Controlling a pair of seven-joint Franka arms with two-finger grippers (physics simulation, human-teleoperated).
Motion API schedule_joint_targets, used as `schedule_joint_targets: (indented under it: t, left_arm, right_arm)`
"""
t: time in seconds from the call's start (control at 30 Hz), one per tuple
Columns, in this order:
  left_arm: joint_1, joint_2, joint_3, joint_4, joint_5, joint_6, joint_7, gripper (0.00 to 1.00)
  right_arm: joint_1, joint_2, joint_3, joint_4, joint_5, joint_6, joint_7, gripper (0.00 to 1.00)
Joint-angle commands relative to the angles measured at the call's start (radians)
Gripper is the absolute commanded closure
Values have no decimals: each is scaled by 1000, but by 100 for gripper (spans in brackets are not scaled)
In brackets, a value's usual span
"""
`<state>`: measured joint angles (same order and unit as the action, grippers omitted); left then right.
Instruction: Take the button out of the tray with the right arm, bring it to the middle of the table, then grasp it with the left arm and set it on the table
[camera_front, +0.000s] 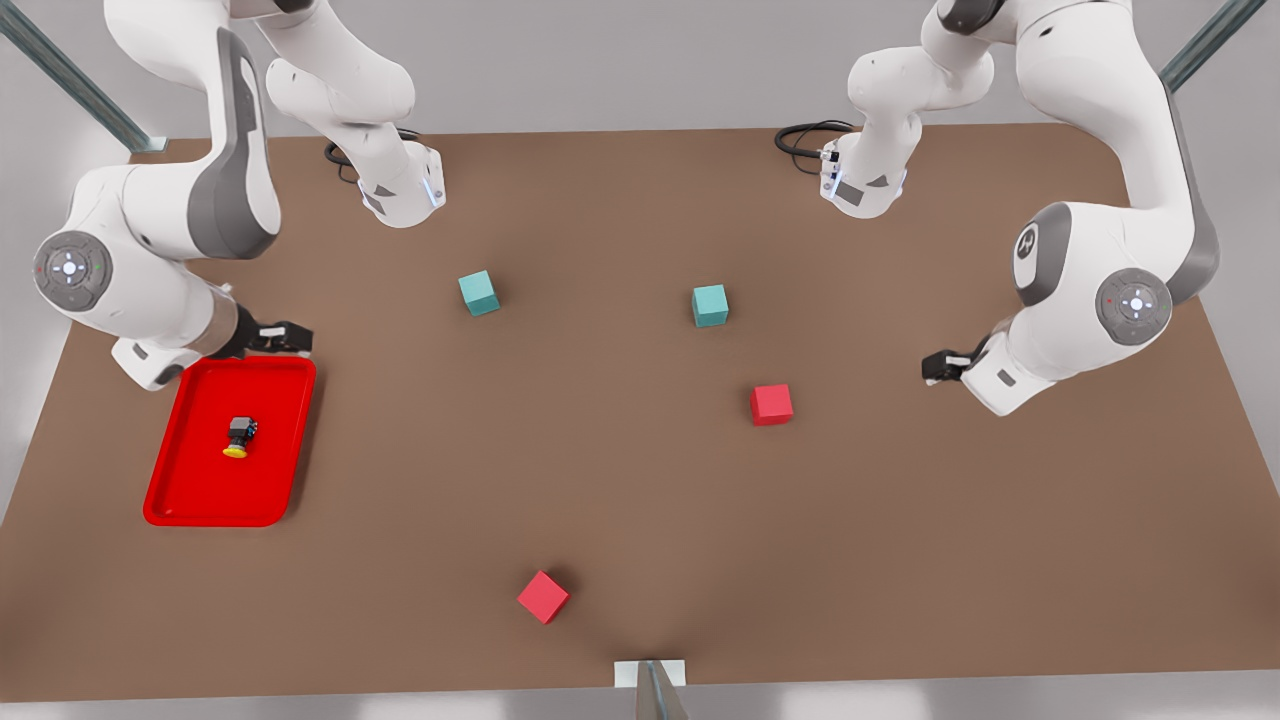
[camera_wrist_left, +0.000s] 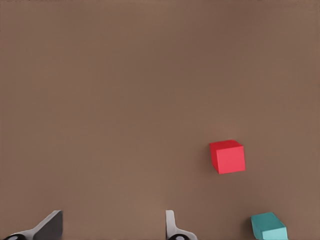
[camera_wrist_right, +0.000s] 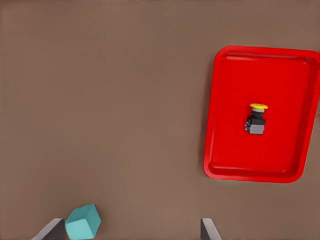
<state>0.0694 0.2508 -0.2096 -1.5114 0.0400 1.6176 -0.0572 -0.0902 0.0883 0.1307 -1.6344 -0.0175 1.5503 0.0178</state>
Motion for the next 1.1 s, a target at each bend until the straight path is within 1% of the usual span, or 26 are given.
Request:
schedule_joint_targets:
  t: [0.0,0.1,0.13,0.23,0.3,0.43,0.63,0.7,0.83,0.93,1.07]
  left_arm:
    - [0,-1,-1,2,1,41,-39,0]
    - [-17,-2,-2,11,1,41,-99,0]
    - [-39,7,-2,36,12,39,-99,0]
    - [-20,18,6,30,0,35,-46,0]
    - [-16,64,6,25,9,28,-33,0]
    - [-40,64,-5,39,11,45,-46,0]
    - [-51,82,-4,51,14,57,-46,0]
    - [-54,93,-4,51,14,64,-46,0]
    - [-54,97,-4,51,14,68,-46,0]
    - [-69,116,-4,51,14,68,-47,0]
    - [-76,128,-4,51,14,70,-47,0]
  right_arm:
    - [1,-2,0,2,1,33,11,0]
    - [0,-1,0,7,1,30,5,0]
    - [-16,1,-2,1,1,30,-2,0]
    - [-52,42,-2,-4,1,48,-6,0]
    - [-89,93,-3,-5,-2,109,-41,0]
    - [-128,211,-9,4,-70,266,-68,0]
    - [-339,327,-8,8,-74,372,-495,0]
    - [-396,363,-8,33,-74,412,-614,0]
    - [-378,387,-3,-4,-68,452,-611,0]
    - [-385,435,-3,-2,-68,465,-615,0]
    - [-430,487,-5,-4,-76,467,-631,0]
